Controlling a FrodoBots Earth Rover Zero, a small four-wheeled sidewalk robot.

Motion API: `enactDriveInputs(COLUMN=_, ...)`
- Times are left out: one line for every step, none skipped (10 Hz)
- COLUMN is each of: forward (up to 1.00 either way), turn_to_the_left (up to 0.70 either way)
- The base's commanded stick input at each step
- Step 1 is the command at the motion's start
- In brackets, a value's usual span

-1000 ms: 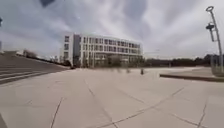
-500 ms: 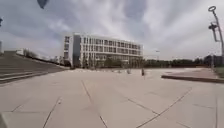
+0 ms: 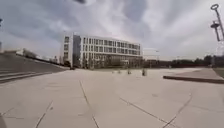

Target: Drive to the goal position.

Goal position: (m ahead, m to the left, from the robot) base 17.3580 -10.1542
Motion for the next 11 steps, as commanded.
enactDriveInputs(forward=0.50, turn_to_the_left=0.00)
enactDriveInputs(forward=0.50, turn_to_the_left=0.00)
enactDriveInputs(forward=0.50, turn_to_the_left=0.00)
enactDriveInputs(forward=0.50, turn_to_the_left=0.00)
enactDriveInputs(forward=0.50, turn_to_the_left=0.00)
enactDriveInputs(forward=0.50, turn_to_the_left=0.00)
enactDriveInputs(forward=0.50, turn_to_the_left=0.00)
enactDriveInputs(forward=0.50, turn_to_the_left=0.00)
enactDriveInputs(forward=0.50, turn_to_the_left=0.00)
enactDriveInputs(forward=0.50, turn_to_the_left=0.00)
enactDriveInputs(forward=0.50, turn_to_the_left=0.00)
